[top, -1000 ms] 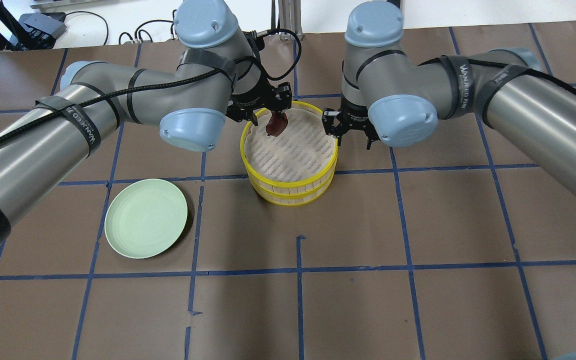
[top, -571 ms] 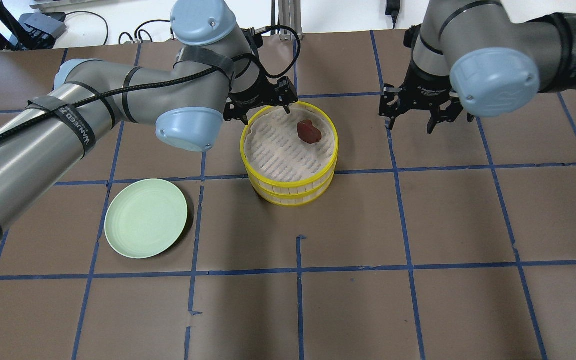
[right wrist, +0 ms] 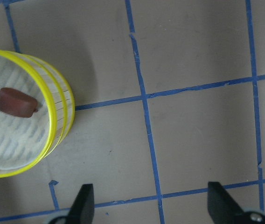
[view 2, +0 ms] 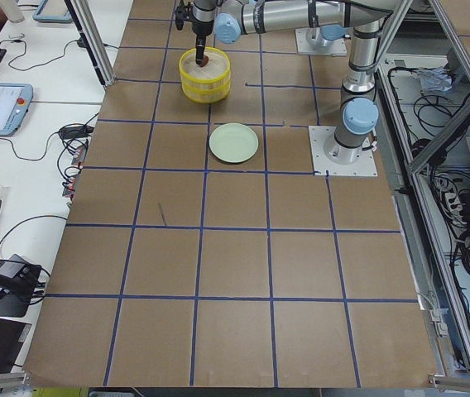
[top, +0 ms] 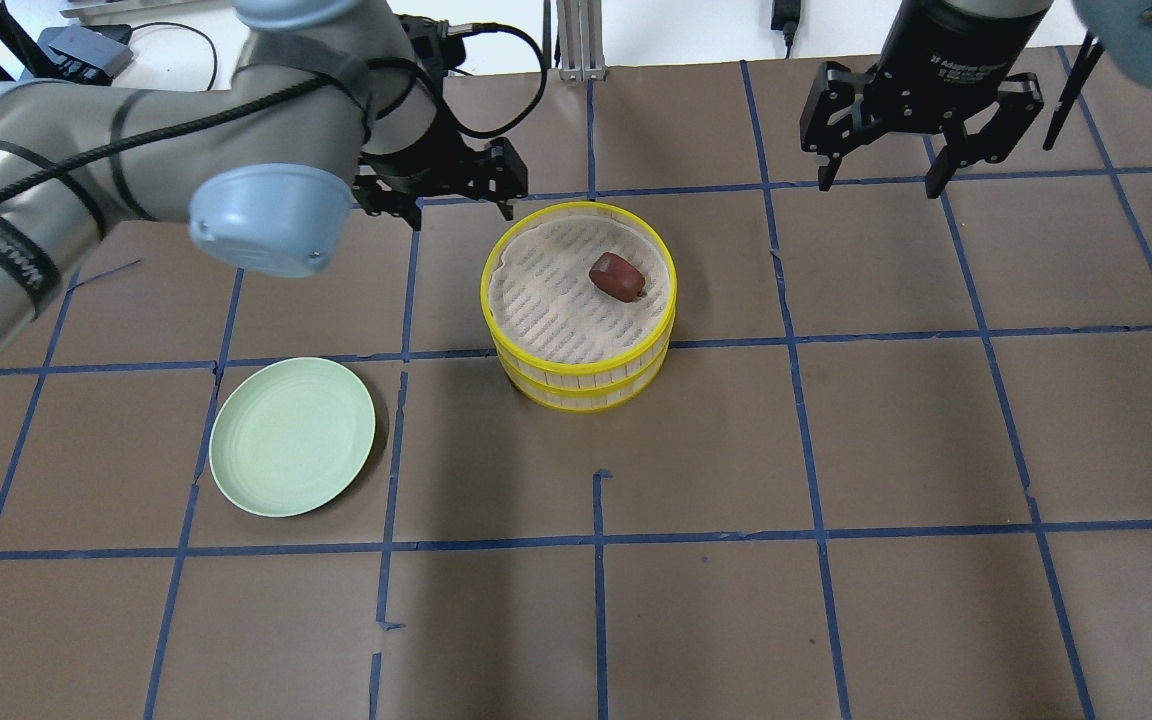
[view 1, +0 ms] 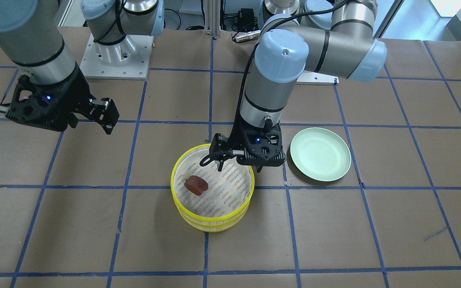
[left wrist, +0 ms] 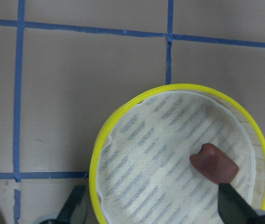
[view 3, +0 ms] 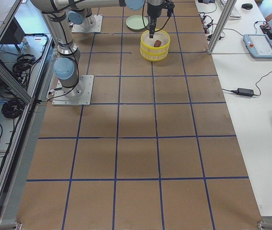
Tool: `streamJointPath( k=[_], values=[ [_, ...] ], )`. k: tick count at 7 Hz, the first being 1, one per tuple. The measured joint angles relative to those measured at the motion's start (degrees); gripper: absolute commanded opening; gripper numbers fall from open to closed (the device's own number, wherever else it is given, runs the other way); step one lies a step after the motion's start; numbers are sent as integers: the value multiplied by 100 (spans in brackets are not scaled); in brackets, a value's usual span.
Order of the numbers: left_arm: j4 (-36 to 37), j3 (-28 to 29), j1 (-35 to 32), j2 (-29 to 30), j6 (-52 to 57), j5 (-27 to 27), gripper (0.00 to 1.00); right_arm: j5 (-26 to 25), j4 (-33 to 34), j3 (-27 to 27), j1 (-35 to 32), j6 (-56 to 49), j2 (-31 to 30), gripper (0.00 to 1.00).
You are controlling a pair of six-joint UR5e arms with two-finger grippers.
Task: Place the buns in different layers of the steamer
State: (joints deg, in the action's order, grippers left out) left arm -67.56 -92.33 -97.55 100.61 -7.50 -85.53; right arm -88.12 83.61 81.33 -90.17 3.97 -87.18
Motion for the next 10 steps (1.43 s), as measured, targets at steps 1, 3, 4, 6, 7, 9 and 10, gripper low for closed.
streamJointPath(
  k=[1,3,4,6,7,9,10],
  values=[
    [-504,13,334,-303,398,-13,100,-9,-229,-42,16,-539,-152,99],
    [-1280,84,630,-724,662,-28,100,-36,-356,81,22,-905,-193,100],
    [-1520,121,651,-844,684,-47,100,-14,-346,149,26,-915,-191,100],
    [-1813,135,646,-982,705,-125,100,-21,-359,237,24,-897,-191,100],
    [-1862,113,649,-1023,799,-195,100,-11,-331,275,37,-894,-198,100],
    [-1878,19,667,-1104,1152,-369,100,-50,-323,295,57,-891,-230,100],
    [-1881,-9,671,-1116,1207,-390,100,-57,-314,300,50,-890,-233,100]
  ],
)
